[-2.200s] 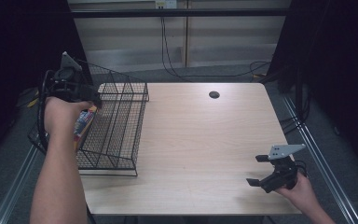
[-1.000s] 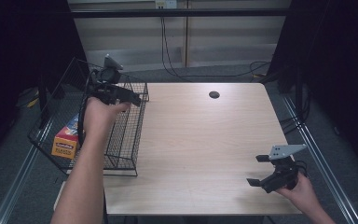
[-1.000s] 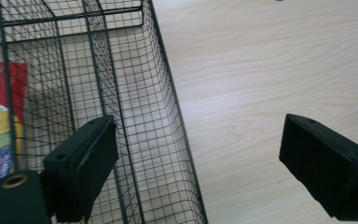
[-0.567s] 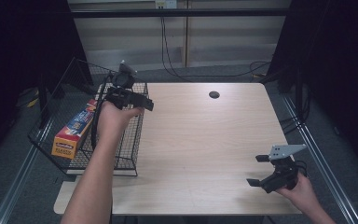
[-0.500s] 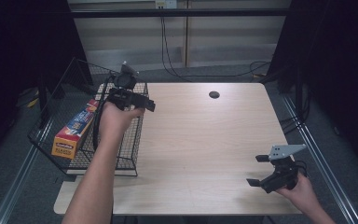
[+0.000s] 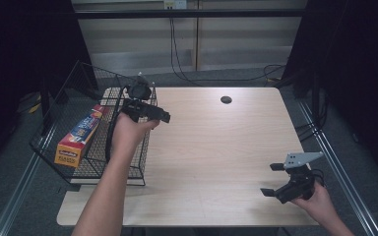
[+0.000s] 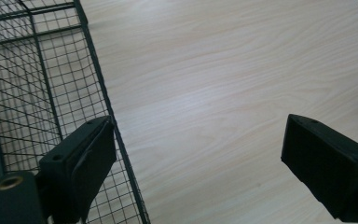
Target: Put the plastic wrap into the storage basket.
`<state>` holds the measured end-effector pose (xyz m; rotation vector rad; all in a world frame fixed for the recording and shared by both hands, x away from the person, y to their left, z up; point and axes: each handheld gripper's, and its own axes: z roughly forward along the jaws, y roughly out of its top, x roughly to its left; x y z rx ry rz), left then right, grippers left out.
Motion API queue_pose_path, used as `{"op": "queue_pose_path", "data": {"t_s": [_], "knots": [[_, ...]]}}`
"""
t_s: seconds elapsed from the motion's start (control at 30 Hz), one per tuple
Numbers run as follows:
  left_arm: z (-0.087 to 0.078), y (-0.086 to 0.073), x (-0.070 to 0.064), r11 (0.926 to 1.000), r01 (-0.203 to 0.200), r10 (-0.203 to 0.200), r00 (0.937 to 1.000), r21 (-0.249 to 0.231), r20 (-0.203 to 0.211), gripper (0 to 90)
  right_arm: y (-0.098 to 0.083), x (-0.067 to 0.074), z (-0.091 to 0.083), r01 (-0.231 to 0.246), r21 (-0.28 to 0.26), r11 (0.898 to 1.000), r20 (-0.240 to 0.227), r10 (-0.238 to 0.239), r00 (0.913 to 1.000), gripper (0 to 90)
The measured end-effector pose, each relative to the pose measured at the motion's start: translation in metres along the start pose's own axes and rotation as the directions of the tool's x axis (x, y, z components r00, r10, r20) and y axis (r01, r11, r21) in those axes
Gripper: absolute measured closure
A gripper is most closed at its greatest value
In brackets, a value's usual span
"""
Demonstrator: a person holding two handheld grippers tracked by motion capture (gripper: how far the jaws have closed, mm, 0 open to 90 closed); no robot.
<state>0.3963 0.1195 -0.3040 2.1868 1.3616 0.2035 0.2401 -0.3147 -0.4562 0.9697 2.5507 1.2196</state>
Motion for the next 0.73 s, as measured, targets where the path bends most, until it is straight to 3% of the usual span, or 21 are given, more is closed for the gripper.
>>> {"op": "queue_pose_path", "data": {"t_s": [0.3, 0.5, 0.6, 0.73], "knots": [[0.014, -0.012, -0.009, 0.9997, -0.024, 0.024, 0.9992, -0.003, 0.031, 9.6, 0.0, 0.0, 0.0, 0.003, 0.006, 1.0, 0.001, -0.003, 1.0, 0.0], [0.025, -0.021, -0.017, 0.998, -0.063, 0.063, 0.9968, -0.002, 0.048, 9.4, 0.0, 0.001, 0.0, 0.002, 0.007, 1.0, 0.0, -0.002, 1.0, 0.0], [0.028, -0.025, -0.019, 0.998, -0.062, 0.063, 0.9955, -0.012, 0.07, 9.4, 0.0, 0.0, 0.0, 0.005, 0.004, 1.0, 0.005, -0.005, 1.0, 0.0], [0.031, -0.03, -0.022, 0.9975, -0.067, 0.069, 0.9952, -0.021, 0.07, 9.3, -0.001, 0.0, 0.001, 0.004, 0.01, 1.0, 0.005, -0.004, 1.0, 0.0]]}}
